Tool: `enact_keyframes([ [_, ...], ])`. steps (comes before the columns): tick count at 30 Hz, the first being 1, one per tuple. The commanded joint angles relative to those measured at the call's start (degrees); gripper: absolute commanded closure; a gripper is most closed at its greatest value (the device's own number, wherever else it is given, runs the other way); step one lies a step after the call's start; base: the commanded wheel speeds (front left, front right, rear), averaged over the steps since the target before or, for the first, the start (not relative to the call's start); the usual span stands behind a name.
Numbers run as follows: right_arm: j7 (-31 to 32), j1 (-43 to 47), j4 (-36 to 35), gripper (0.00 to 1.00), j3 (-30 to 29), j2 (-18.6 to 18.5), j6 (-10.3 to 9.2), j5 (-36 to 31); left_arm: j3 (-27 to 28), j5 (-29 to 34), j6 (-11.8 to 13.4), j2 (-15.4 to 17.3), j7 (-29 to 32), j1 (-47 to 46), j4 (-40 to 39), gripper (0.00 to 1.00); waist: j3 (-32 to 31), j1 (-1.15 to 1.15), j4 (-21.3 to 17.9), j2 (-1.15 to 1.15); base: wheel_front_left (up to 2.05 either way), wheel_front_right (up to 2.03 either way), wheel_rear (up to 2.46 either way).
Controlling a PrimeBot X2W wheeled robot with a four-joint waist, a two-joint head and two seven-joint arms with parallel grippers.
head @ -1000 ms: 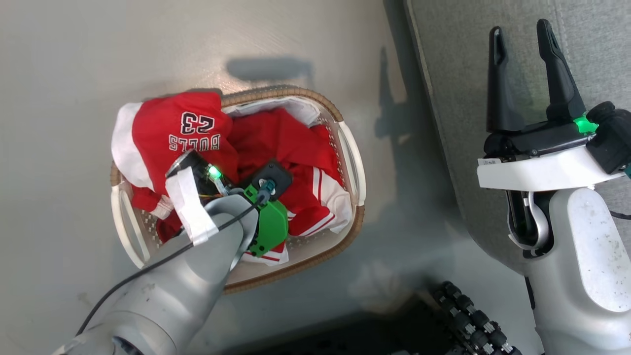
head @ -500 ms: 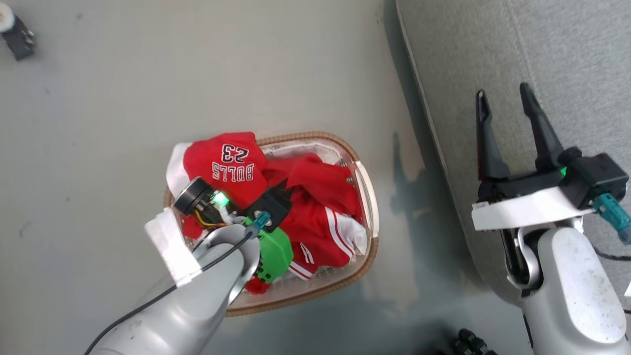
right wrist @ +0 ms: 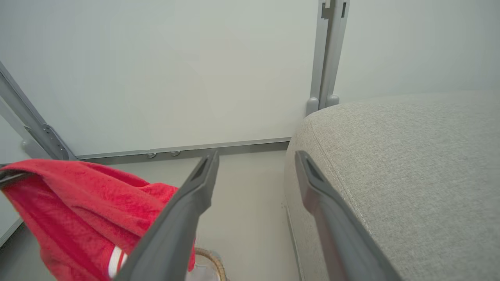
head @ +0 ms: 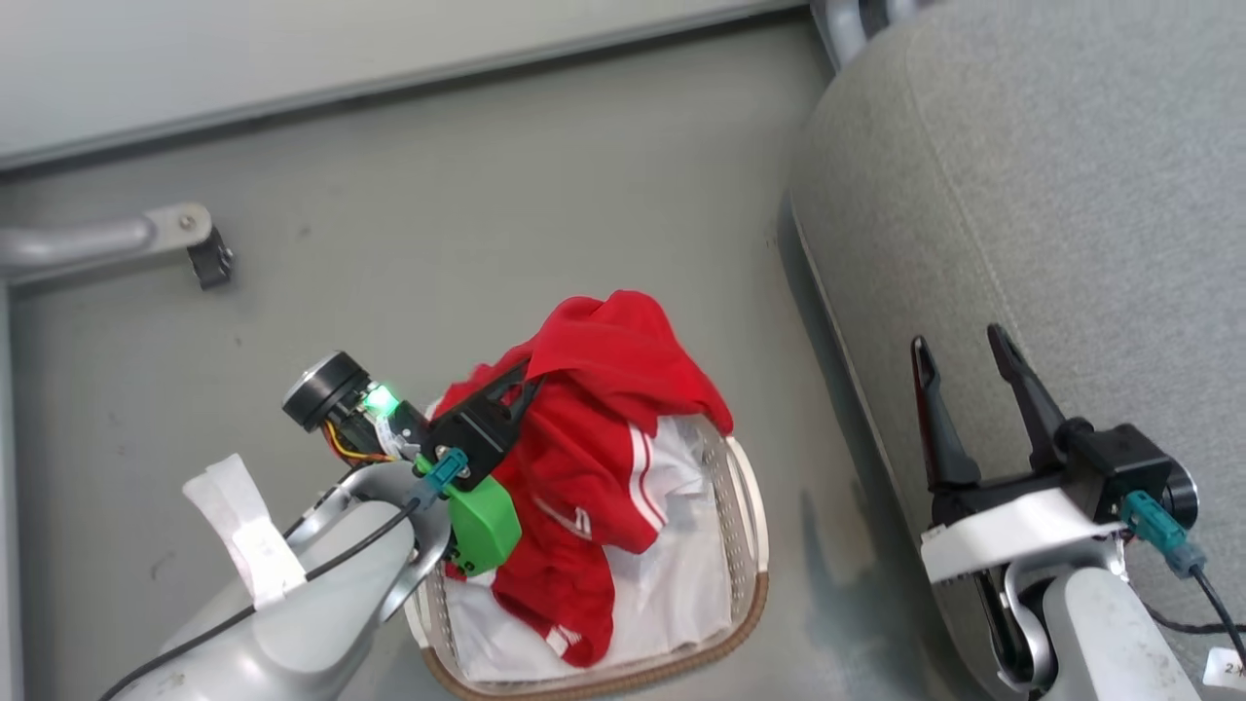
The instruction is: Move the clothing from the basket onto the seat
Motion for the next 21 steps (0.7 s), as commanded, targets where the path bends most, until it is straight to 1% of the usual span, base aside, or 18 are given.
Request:
enact_keyframes([
  [1,-0.13,1.54,0.37,0.0,-0.05,-0.23,-0.06,-0.34,0.17,0.54,-0.39,1.09,0.17,-0.29,-1.01,1.0,-8.07,0.01,1.86,0.0,0.0,0.0,0.0],
  [4,-0.13,2.67,0.74,0.0,0.25,-0.23,-0.06,-0.29,0.99,-0.02,-0.44,2.57,0.97,-1.75,-3.4,1.0,-10.22,0.01,1.96,0.0,0.0,0.0,0.0],
  [7,-0.13,3.48,0.88,0.0,0.58,-0.23,-0.06,-0.2,2.11,-0.08,0.29,4.23,1.86,-3.57,-6.37,1.0,-11.95,0.01,1.99,0.0,0.0,0.0,0.0],
  [13,-0.13,4.41,1.15,0.0,1.15,-0.23,-0.06,-0.04,4.69,-1.1,0.82,6.48,4.5,-7.88,-12.65,1.0,-14.08,0.01,2.07,0.0,0.0,0.0,0.0],
  [18,-0.13,4.71,1.33,0.0,2.03,-0.24,-0.06,-0.17,6.41,-1.81,0.6,7.45,6.89,-11.88,-16.85,1.0,-14.8,0.01,1.92,0.0,0.0,0.0,0.0],
  [21,-0.13,4.39,1.46,0.0,2.72,-0.23,-0.06,-0.34,7.44,-2.56,0.85,7.33,8.01,-13.86,-18.36,1.0,-14.96,0.01,1.67,0.0,0.0,0.0,0.0],
])
